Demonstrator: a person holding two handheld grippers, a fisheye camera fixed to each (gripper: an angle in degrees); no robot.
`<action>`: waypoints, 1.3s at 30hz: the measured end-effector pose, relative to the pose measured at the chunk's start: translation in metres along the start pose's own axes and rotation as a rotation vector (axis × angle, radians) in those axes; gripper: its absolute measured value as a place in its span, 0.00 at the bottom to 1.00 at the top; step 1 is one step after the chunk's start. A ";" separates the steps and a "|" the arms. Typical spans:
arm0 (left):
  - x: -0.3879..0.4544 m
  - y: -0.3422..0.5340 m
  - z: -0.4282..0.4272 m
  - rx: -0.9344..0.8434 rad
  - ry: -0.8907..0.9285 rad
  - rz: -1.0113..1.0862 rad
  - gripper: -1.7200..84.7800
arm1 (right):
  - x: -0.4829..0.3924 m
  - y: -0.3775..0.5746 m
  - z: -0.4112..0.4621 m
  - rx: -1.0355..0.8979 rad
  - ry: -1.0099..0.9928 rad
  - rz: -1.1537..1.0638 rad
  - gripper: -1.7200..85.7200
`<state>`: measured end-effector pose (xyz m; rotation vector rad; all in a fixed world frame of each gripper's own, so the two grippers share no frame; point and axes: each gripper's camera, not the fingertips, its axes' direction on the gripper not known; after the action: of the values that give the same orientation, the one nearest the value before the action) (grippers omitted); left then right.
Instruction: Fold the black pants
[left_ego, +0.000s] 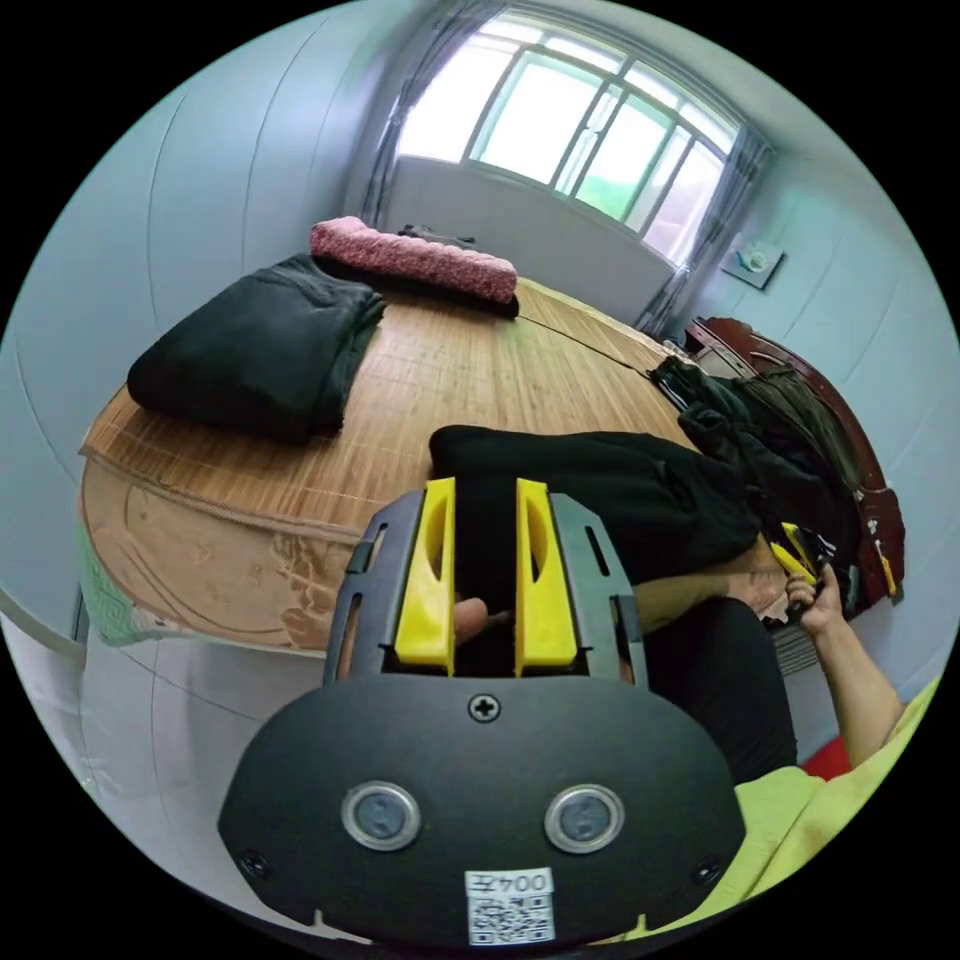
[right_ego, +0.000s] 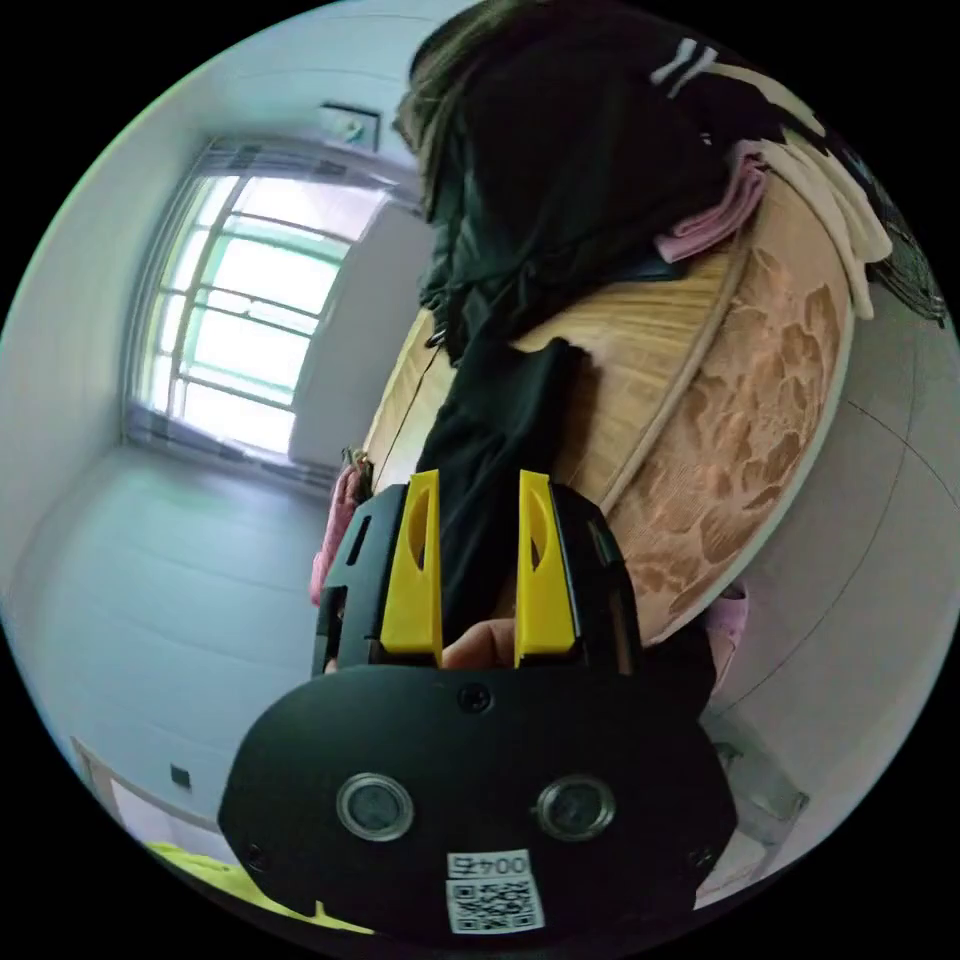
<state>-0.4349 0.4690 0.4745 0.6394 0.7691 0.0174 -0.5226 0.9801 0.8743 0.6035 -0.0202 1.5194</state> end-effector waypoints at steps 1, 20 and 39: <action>0.015 -0.004 0.003 -0.005 0.024 0.036 0.12 | 0.012 -0.021 -0.002 0.014 0.019 0.046 0.16; 0.223 -0.058 0.195 -0.228 -0.011 0.479 0.06 | 0.070 -0.090 0.023 -0.112 -0.180 0.252 0.07; 0.086 -0.052 0.112 -0.132 0.096 0.013 0.03 | -0.276 0.095 0.013 -0.105 0.163 -0.824 0.06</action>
<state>-0.3101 0.3877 0.4513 0.5209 0.8490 0.1105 -0.6290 0.7146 0.8149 0.3312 0.2456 0.7542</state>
